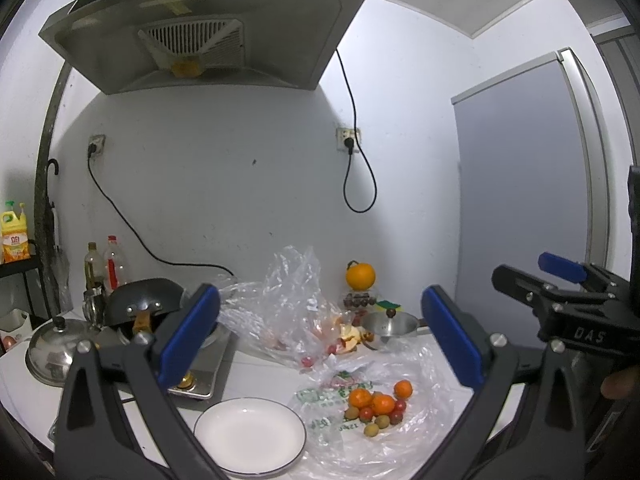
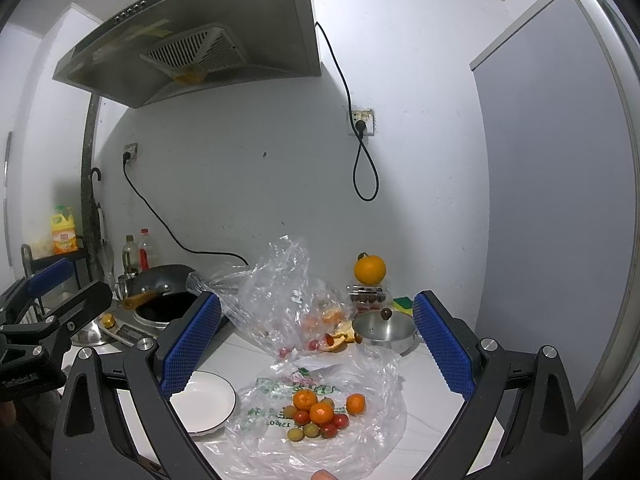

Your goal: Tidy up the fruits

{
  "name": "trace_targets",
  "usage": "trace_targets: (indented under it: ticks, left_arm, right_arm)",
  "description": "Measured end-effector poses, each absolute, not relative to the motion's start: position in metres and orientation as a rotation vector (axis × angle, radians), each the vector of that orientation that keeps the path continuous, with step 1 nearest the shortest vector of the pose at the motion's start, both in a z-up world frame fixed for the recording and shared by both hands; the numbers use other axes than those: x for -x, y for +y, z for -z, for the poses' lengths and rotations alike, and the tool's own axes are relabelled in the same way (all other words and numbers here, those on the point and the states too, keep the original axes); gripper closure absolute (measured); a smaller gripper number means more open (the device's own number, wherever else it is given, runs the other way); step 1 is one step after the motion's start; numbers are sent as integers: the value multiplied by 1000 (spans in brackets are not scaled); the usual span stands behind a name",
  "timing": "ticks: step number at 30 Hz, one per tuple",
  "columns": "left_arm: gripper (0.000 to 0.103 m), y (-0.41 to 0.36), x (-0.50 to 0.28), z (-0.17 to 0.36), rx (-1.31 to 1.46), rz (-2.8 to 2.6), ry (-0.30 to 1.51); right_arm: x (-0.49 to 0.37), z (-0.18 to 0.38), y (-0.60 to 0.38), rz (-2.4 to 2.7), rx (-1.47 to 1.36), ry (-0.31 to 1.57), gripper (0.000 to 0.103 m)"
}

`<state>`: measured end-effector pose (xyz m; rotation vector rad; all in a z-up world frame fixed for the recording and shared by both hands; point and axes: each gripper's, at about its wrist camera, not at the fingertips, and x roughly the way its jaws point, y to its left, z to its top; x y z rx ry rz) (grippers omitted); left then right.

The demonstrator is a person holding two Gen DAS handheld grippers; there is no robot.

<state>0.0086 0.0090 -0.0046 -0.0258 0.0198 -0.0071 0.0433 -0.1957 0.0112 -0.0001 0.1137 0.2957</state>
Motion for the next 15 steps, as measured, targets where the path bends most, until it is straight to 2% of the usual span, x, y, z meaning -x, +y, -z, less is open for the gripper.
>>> trace_targets:
  ticks: [15]
  left_arm:
    - [1,14,-10,4,42,9,21]
  right_arm:
    - [-43,-10,-194,-295,3,118,4]
